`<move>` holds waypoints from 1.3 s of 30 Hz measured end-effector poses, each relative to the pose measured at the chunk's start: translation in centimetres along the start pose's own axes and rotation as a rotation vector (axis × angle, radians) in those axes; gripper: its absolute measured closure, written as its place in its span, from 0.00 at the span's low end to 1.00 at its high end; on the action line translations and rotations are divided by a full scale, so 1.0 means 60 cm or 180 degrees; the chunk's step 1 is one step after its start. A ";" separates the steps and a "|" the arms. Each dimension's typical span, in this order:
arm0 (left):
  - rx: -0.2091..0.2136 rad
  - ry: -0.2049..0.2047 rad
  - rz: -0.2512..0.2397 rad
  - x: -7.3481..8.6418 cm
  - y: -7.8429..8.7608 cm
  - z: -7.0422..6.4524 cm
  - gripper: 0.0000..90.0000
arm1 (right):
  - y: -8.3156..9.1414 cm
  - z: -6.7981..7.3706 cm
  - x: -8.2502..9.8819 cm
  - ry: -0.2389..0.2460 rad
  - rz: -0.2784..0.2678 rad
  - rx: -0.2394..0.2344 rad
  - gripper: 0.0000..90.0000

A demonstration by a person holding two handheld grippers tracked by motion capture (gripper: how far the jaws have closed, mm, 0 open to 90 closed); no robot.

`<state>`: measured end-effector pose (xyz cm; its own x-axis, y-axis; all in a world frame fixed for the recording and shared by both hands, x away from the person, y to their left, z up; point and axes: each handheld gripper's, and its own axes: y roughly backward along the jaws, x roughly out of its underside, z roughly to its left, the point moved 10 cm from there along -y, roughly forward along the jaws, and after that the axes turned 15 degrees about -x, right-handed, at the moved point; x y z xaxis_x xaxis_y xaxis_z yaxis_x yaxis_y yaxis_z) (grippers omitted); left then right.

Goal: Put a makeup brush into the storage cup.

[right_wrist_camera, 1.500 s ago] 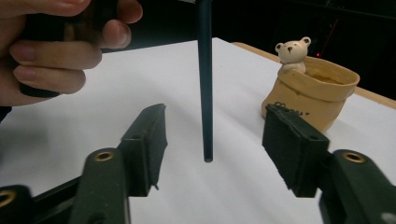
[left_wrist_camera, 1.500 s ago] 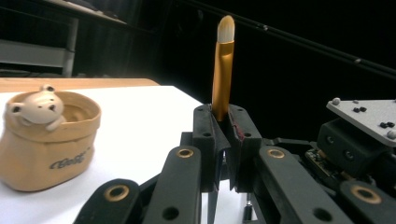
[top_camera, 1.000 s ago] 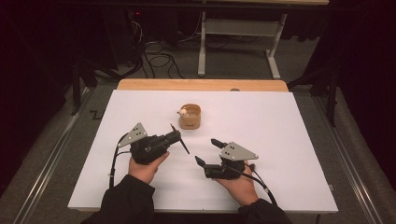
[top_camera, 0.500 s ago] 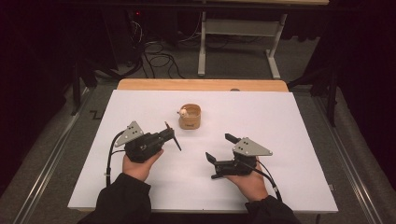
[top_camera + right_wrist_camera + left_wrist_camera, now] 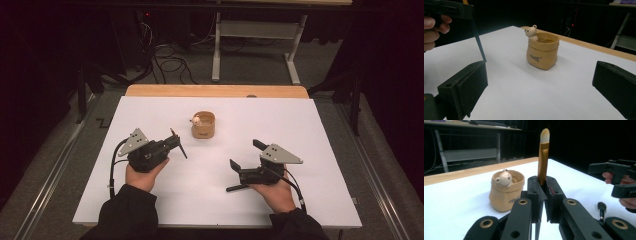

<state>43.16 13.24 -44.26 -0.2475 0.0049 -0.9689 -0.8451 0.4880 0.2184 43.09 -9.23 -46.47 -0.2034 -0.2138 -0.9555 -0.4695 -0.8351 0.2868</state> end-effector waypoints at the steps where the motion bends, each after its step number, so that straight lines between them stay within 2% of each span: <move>1: -0.0013 0.0001 -0.0003 0.000 0.000 0.002 0.93 | 0.003 -0.002 0.000 -0.0018 -0.0013 0.0010 0.01; 14: -0.0161 -0.0024 -0.0003 0.000 0.003 0.025 0.93 | 0.036 -0.026 0.006 -0.0016 -0.0016 0.0134 0.01; 25: -0.0209 -0.0017 0.0007 -0.004 0.003 0.029 0.93 | 0.058 -0.040 0.016 -0.0037 -0.0014 0.0219 0.01; 29: -0.0239 -0.0019 -0.0007 -0.015 0.001 0.026 0.93 | 0.066 -0.042 0.017 -0.0081 -0.0033 0.0214 0.01; 32: -0.0267 0.0040 -0.0051 -0.026 -0.002 0.023 0.93 | 0.073 -0.045 0.022 -0.0082 -0.0006 0.0217 0.01; 36: -0.0299 0.0015 -0.0058 -0.042 -0.007 0.017 0.93 | 0.085 -0.052 0.032 -0.0067 0.0074 0.0254 0.01; 39: -0.0312 0.0015 -0.0081 -0.059 -0.009 0.014 0.93 | 0.092 -0.054 0.040 -0.0076 0.0065 0.0270 0.01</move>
<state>44.86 13.68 -41.03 -0.2274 -0.0106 -0.9737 -0.8934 0.4001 0.2043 42.78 -16.00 -47.41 -0.2337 -0.2174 -0.9477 -0.5359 -0.7844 0.3121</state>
